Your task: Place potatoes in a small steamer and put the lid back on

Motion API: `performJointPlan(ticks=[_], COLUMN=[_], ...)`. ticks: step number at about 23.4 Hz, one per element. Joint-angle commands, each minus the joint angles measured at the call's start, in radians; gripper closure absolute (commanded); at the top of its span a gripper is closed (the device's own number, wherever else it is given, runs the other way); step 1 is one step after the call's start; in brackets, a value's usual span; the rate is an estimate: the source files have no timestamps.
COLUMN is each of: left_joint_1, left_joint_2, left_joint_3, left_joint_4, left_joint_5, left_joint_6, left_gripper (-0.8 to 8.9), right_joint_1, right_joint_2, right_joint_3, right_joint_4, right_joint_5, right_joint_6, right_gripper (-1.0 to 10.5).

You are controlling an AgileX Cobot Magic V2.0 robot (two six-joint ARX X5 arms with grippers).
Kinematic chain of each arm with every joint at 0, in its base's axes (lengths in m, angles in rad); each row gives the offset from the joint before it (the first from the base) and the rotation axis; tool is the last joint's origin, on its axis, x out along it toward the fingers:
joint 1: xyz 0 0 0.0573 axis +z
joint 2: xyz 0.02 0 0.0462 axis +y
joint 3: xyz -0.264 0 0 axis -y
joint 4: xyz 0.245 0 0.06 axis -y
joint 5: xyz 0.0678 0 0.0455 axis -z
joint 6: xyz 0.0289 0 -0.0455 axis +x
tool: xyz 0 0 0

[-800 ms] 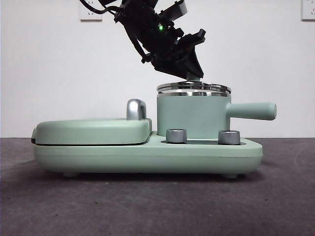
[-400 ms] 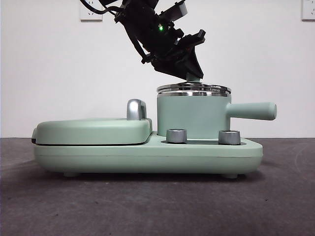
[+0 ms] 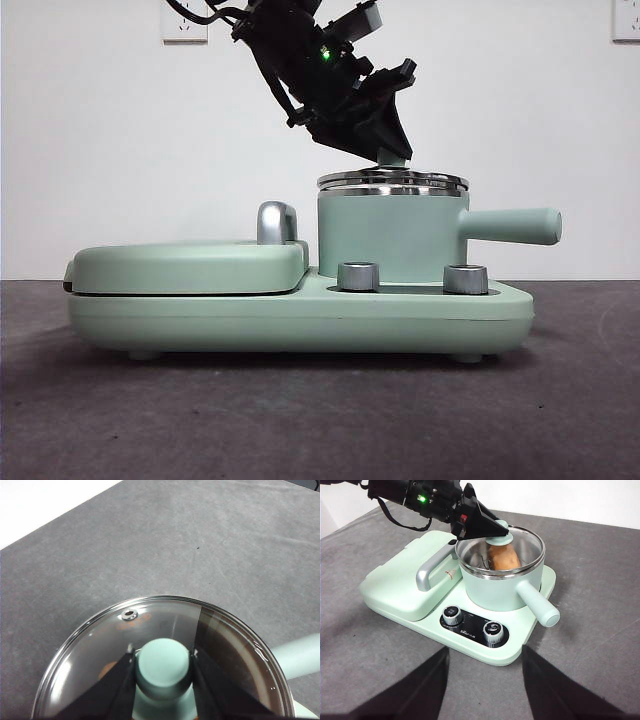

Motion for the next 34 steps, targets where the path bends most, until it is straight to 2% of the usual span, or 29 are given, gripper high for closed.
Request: performJointPlan(ticks=[1, 14, 21, 28, 31, 34], left_joint_1=[-0.003, -0.007, -0.015, -0.015, -0.014, -0.015], left_joint_2=[0.042, 0.104, 0.103, 0.103, 0.103, 0.095], left_joint_3=[0.012, 0.012, 0.012, 0.012, 0.012, 0.012], left_joint_4=[-0.038, -0.016, 0.079, -0.030, -0.065, -0.038], left_joint_5=[-0.011, -0.033, -0.029, -0.026, 0.011, 0.069], left_joint_6=[0.030, 0.066, 0.061, 0.047, 0.047, 0.027], left_gripper=[8.04, 8.04, 8.05, 8.04, 8.04, 8.04], right_joint_1=[0.005, 0.005, 0.005, 0.005, 0.005, 0.005], right_joint_2=[0.002, 0.002, 0.002, 0.002, 0.002, 0.002], right_joint_3=[0.008, 0.008, 0.008, 0.008, 0.008, 0.008], right_joint_4=[0.007, 0.007, 0.007, 0.007, 0.007, 0.007], right_joint_5=[-0.003, -0.010, -0.010, -0.010, -0.010, -0.010], right_joint_6=[0.008, 0.008, 0.008, 0.008, 0.008, 0.008], right_gripper=[7.2, 7.2, 7.2, 7.2, 7.2, 7.2])
